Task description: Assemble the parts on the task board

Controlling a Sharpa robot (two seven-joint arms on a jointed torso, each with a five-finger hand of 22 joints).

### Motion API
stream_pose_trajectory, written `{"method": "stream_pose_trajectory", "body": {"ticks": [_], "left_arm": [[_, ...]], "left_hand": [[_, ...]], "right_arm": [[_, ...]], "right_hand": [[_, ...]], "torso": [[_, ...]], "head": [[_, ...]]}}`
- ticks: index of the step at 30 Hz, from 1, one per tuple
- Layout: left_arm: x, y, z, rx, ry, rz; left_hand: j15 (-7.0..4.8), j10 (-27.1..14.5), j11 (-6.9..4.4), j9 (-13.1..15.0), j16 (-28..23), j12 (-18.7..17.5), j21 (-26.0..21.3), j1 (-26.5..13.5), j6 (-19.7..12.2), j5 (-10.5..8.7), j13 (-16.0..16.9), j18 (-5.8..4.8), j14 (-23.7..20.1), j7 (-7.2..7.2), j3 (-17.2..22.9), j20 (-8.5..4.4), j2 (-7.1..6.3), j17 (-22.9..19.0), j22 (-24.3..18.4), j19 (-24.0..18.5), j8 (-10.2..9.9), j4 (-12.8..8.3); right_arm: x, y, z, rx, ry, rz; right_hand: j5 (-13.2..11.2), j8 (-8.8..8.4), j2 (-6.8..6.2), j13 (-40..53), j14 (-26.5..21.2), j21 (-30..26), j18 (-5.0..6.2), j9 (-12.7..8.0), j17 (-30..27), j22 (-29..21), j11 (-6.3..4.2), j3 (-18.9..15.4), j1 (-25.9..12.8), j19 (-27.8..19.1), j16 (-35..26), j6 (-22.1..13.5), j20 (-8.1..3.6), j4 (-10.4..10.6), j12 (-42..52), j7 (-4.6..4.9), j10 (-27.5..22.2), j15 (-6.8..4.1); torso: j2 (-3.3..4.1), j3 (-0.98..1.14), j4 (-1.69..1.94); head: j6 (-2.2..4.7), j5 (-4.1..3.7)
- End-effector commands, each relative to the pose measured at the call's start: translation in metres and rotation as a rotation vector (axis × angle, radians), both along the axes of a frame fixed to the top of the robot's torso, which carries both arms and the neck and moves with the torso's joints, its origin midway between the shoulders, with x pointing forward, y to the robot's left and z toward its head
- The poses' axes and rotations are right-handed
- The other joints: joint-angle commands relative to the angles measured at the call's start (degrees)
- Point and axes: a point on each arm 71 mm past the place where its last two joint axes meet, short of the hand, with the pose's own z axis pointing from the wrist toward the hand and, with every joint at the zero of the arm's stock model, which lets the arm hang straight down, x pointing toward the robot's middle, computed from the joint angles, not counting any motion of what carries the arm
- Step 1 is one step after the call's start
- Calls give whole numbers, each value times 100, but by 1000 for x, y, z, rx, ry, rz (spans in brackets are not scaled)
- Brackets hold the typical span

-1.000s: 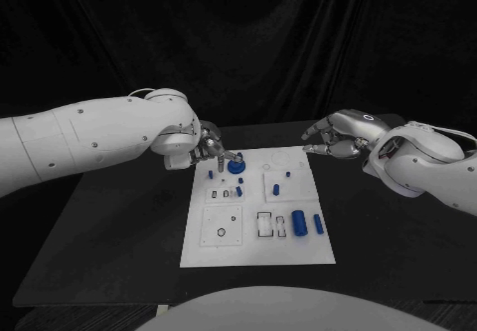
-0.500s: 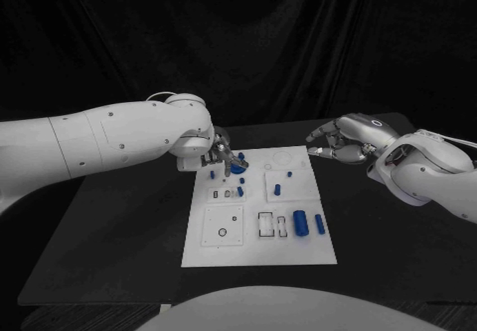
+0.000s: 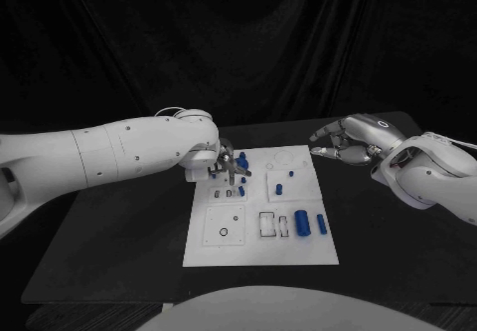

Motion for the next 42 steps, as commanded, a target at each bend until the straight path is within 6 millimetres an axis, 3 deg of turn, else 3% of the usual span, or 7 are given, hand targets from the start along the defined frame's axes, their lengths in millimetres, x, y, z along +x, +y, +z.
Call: {"method": "stream_pose_trajectory", "body": {"ticks": [1,8,24,36,42], "left_arm": [[1,-1,-3,-8,-11,18],[-1,-3,-13,-13,2,20],[-3,-5,-25,-12,24,17],[-5,-6,-32,-13,41,11],[-6,-7,-36,-13,49,8]], "left_hand": [[-28,608,-35,28,14,-5,-33,38,18,72,1506,-77,605,-13,66,-24,-41,1507,414,-29,-62,-31],[-35,608,-43,119,14,-5,-52,129,49,255,1506,-77,605,-19,229,-32,-51,1507,418,-16,-223,-178],[-49,608,-60,203,14,-5,-54,170,125,295,1506,-79,605,-43,324,-42,-51,1507,433,6,-257,-256],[-59,608,-72,253,14,-5,-74,178,171,302,1506,-70,605,-58,373,-50,-44,1507,405,-21,-266,-288],[-70,608,-84,291,14,-5,-95,193,191,324,1506,-61,605,-70,417,-59,-45,1507,376,-49,-285,-323]], "right_arm": [[-1,0,-1,7,-17,-1],[-1,0,-5,3,-6,-2],[-1,-1,-9,3,-3,-4],[-1,-2,-10,0,0,-8],[0,-3,-10,-1,1,-9]], "right_hand": [[20,-33,18,1,27,13,80,-10,0,689,-11,-17,19,32,31,20,11,5,15,-24,21,-30],[25,-38,19,6,27,10,80,-12,-4,688,-9,-17,17,32,28,17,10,4,20,-21,26,-30],[32,-44,19,0,28,5,81,-16,-6,688,-6,-17,16,32,26,12,10,3,16,-14,24,-29],[32,-44,19,0,28,5,81,-16,-6,688,-6,-17,16,32,26,12,10,3,16,-14,24,-29],[37,-48,21,-17,27,-4,82,-19,-13,686,-3,-17,14,32,21,11,10,3,2,-7,15,-27]], "torso": [[13,6,-5],[-14,10,0],[-35,28,-19],[-53,39,4],[-52,37,-5]], "head": [[-1,26],[-1,33],[-1,45],[-1,-1],[-1,-9]]}}
